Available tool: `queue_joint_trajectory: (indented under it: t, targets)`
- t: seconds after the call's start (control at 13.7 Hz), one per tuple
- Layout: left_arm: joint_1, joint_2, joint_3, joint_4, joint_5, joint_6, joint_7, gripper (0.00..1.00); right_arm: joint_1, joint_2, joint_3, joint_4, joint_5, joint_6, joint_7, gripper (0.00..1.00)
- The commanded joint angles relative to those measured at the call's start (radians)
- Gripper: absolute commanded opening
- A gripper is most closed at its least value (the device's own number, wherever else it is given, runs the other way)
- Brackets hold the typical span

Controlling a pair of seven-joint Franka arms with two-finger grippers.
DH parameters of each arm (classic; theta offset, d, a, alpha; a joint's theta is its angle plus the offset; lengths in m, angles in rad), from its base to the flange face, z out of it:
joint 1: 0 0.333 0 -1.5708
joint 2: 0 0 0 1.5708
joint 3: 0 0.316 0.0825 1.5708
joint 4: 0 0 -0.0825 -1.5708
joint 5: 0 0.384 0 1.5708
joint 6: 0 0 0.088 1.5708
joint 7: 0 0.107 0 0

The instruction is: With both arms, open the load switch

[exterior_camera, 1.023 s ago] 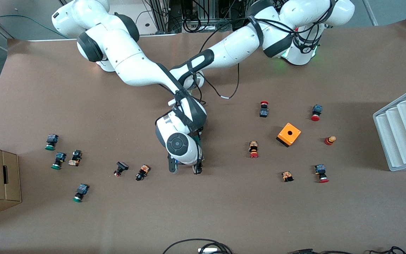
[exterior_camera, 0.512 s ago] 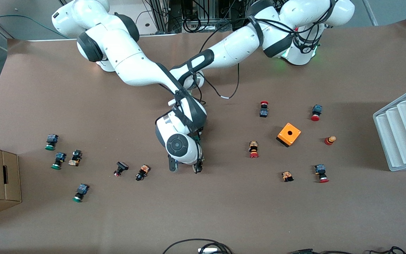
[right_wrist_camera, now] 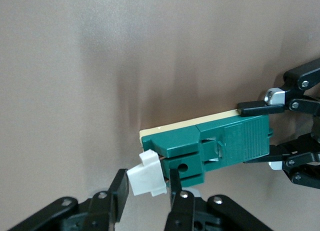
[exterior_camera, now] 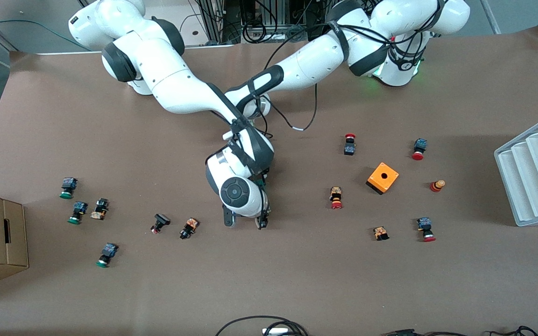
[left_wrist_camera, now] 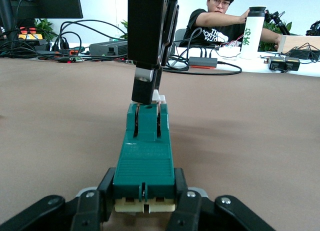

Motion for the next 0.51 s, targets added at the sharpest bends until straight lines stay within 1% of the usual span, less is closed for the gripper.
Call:
queue_joint_trajectory:
  t: [0.0, 0.22, 0.44]
  targets:
    - [-0.008, 0.017, 0.0, 0.02, 0.001, 0.002, 0.017, 0.49, -0.009, 0.003, -0.003, 0.029, 0.032, -0.027, 0.01, 0.38]
    - [-0.008, 0.017, 0.0, 0.019, 0.001, 0.004, 0.017, 0.49, -0.01, -0.015, -0.003, 0.007, 0.032, -0.024, 0.008, 0.37]
    - [-0.008, 0.017, 0.0, 0.019, 0.001, 0.004, 0.017, 0.5, -0.006, -0.018, -0.003, -0.014, 0.031, -0.01, 0.007, 0.3]
